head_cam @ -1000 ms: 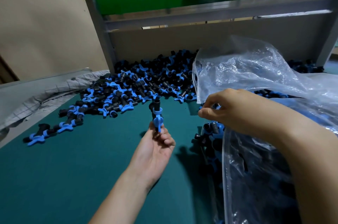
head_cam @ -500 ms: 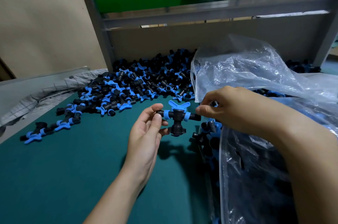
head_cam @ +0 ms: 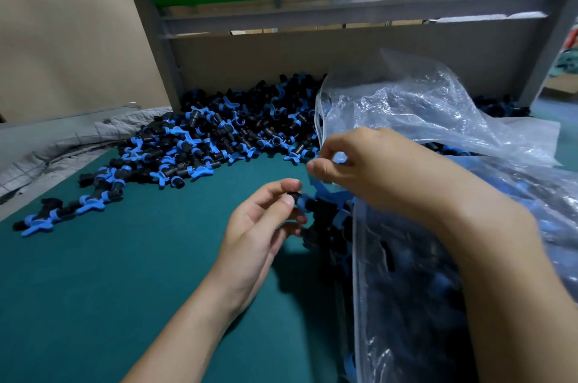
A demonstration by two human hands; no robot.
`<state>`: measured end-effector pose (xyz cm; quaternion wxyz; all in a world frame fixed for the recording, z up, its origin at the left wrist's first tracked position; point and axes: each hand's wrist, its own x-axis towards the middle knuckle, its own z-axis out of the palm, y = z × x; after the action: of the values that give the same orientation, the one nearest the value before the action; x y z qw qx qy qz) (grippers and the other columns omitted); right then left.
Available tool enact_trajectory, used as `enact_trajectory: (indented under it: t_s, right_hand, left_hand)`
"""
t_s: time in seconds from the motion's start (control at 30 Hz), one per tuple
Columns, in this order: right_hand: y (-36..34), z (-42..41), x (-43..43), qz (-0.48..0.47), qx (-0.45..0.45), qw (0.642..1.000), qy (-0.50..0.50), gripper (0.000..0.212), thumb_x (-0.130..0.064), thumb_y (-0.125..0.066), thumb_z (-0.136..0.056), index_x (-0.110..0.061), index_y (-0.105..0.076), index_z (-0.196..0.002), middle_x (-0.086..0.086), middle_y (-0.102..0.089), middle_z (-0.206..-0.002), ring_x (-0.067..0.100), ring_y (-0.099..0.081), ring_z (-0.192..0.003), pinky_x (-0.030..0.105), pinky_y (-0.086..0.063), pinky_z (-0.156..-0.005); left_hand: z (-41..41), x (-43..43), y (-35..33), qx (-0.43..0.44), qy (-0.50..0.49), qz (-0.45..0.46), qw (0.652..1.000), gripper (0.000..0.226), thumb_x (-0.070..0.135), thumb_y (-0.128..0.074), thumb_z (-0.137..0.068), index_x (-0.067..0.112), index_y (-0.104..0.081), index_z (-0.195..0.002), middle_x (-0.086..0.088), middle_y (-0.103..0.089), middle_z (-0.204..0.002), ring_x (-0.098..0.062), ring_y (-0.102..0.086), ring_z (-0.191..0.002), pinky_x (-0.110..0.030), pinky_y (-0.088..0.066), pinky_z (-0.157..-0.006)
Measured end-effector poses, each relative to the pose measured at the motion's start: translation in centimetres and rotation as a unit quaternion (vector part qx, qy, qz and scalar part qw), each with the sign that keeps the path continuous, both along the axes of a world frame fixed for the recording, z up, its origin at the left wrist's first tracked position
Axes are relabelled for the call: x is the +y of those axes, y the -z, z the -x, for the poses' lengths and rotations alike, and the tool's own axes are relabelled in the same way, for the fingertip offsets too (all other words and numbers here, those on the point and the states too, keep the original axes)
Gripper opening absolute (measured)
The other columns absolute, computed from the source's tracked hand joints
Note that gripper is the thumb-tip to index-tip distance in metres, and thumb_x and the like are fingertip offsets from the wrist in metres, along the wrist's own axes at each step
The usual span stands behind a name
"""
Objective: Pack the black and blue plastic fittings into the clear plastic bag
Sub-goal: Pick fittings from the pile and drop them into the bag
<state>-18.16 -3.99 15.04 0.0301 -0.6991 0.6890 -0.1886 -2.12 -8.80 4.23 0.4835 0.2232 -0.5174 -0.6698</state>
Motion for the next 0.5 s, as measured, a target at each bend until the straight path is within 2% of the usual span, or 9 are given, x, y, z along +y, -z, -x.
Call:
enact_trajectory:
  t_s: [0.1, 0.2, 0.27, 0.37, 0.5]
  right_hand:
    - [-0.3, 0.1, 0.2, 0.019, -0.009, 1.0, -0.004, 0.03, -0.053, -0.052, -0.096, -0.027, -0.067, -0.095, -0.007, -0.054, -0.064, 0.009, -0.054, -0.066, 0.028, -0.04, -0.057]
    - [-0.6, 0.0, 0.4, 0.031, -0.002, 0.999, -0.008, 0.029, -0.052, -0.051, -0.097, -0.028, -0.066, -0.094, -0.01, -0.049, -0.065, 0.019, -0.051, -0.072, 0.033, -0.036, -0.061]
    - [-0.7, -0.2, 0.6, 0.032, 0.006, 0.999, -0.011, 0.029, -0.052, -0.05, -0.097, -0.028, -0.066, -0.094, -0.011, -0.048, -0.068, 0.017, -0.047, -0.076, 0.033, -0.034, -0.063]
    - [-0.8, -0.4, 0.7, 0.027, 0.01, 0.999, -0.014, 0.027, -0.053, -0.049, -0.097, -0.03, -0.062, -0.09, -0.012, -0.051, -0.07, 0.016, -0.048, -0.077, 0.033, -0.035, -0.062]
    - [-0.7, -0.8, 0.8, 0.035, 0.022, 0.999, -0.018, 0.03, -0.053, -0.049, -0.098, -0.027, -0.064, -0.095, -0.008, -0.057, -0.075, 0.022, -0.057, -0.084, 0.034, -0.045, -0.068]
  left_hand:
    - [0.8, 1.4, 0.2, 0.004, 0.08, 0.004, 0.997, 0.021, 0.013, -0.061, -0.086, 0.017, -0.076, -0.1, -0.003, -0.069, -0.095, -0.013, -0.065, -0.076, -0.023, -0.054, -0.074]
    - [1.6, 2.9, 0.7, -0.012, 0.144, 0.005, 0.989, 0.022, 0.013, -0.064, -0.088, 0.011, -0.073, -0.107, -0.013, -0.069, -0.105, -0.024, -0.066, -0.089, -0.031, -0.055, -0.08]
    - [2.4, 4.1, 0.9, -0.034, 0.166, 0.016, 0.985, 0.021, 0.018, -0.069, -0.086, 0.014, -0.074, -0.105, -0.008, -0.072, -0.103, -0.018, -0.067, -0.092, -0.027, -0.054, -0.08]
    - [3.3, 5.2, 1.0, -0.052, 0.161, 0.034, 0.985, 0.023, 0.026, -0.071, -0.082, 0.016, -0.075, -0.102, -0.003, -0.073, -0.1, -0.014, -0.066, -0.09, -0.025, -0.052, -0.08]
    - [3.9, 5.7, 0.4, -0.039, 0.112, 0.06, 0.991, 0.015, 0.02, -0.072, -0.083, 0.015, -0.073, -0.097, -0.002, -0.073, -0.092, -0.011, -0.066, -0.083, -0.023, -0.052, -0.074]
